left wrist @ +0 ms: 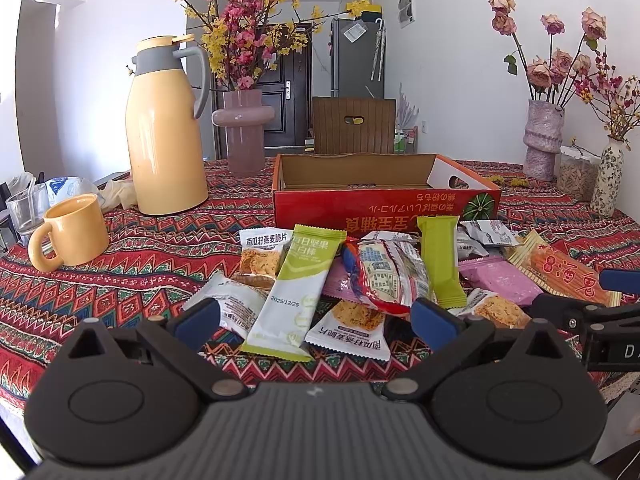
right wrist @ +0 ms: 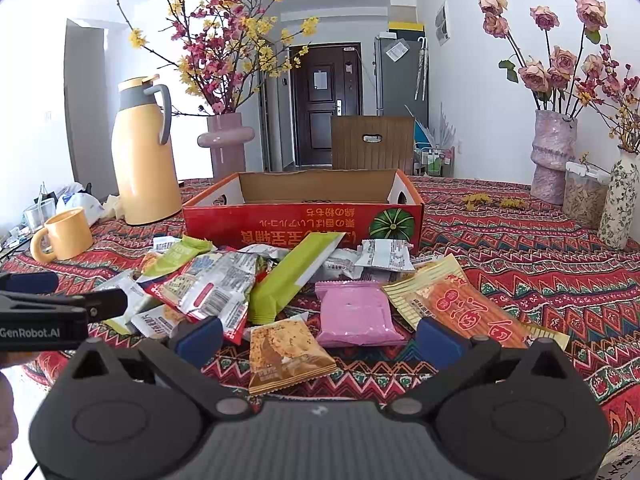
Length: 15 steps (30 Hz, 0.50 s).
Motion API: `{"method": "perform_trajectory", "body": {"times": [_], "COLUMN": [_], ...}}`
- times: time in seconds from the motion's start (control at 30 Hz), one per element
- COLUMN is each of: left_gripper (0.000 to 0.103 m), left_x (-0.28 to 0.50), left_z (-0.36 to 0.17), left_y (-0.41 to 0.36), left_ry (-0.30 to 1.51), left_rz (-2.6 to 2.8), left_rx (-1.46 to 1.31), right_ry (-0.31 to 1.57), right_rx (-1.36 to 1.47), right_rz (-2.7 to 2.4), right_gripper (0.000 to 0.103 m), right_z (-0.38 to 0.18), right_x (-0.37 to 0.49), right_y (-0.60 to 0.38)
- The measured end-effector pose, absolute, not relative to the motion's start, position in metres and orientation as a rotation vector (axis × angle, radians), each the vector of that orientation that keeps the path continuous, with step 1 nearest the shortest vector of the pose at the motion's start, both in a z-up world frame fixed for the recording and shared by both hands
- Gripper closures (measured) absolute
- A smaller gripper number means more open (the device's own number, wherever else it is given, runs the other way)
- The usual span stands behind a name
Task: Organize snacks
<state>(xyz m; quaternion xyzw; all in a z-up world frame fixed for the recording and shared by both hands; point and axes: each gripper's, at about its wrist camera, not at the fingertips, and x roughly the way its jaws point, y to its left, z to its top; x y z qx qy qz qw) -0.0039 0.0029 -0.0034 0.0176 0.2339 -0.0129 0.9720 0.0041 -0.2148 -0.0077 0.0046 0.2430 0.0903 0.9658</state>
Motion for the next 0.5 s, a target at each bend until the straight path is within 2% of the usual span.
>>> {"method": "perform_trajectory", "body": {"times": [0.5], "left_gripper": [0.000], "left_x": [-0.0050], "left_z": [-0.0041], "left_y": [0.0041], "left_ry": [0.471], "left_rz": [-0.024], "left_rx": [0.032], "right_ry": [0.494], "right_rx": [0.010], "right_rz": [0.179], "right_gripper": [0.000], "right_z": [-0.0084], "right_x": [0.0044], "right_y": [-0.2160]}}
